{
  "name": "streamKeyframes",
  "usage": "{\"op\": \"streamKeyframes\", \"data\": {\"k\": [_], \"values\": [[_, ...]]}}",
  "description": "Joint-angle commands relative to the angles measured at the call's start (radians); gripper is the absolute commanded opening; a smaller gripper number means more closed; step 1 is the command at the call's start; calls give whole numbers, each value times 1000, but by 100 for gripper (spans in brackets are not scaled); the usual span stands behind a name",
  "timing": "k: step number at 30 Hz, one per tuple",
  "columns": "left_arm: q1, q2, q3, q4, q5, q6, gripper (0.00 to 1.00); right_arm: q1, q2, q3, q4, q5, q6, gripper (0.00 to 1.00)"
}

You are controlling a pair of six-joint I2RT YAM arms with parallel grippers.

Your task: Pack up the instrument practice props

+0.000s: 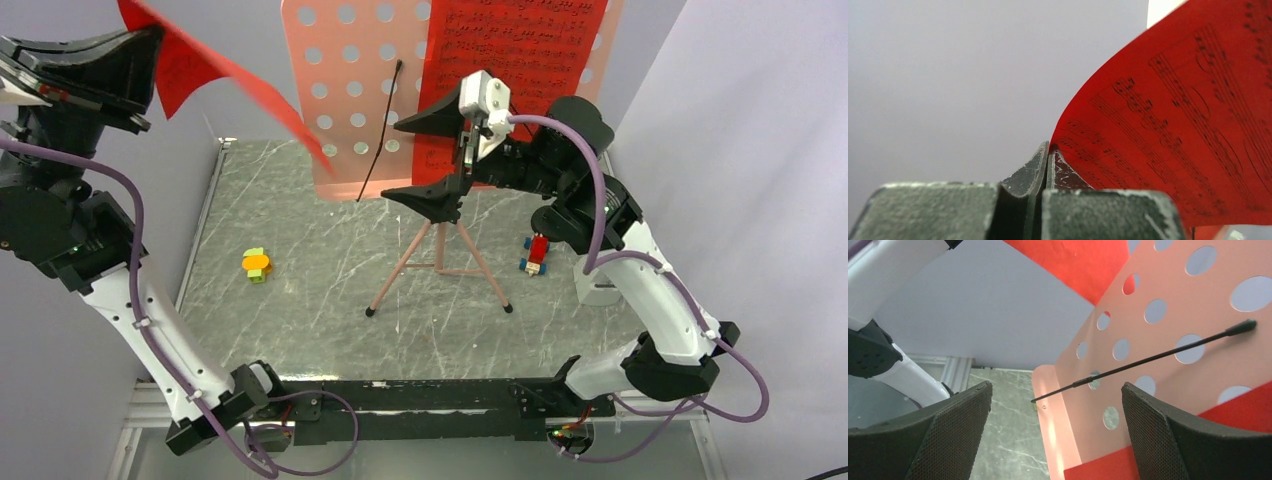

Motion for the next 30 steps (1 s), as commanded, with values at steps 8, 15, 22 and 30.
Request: {"op": "streamKeyframes", "data": {"k": [8, 15, 22, 30], "values": [[92, 71, 76, -86, -228, 70, 0, 3, -145, -73, 37, 24, -119, 100], [83, 274, -10, -322, -70, 217, 1, 3, -305, -176, -12, -7, -197, 100], [-188, 328, -137, -793, -195, 769, 1, 3, -489, -335, -264, 58, -377, 99], [-325, 388, -379, -828, -248, 734, 1, -50, -747, -624, -446, 162, -370, 99]]}}
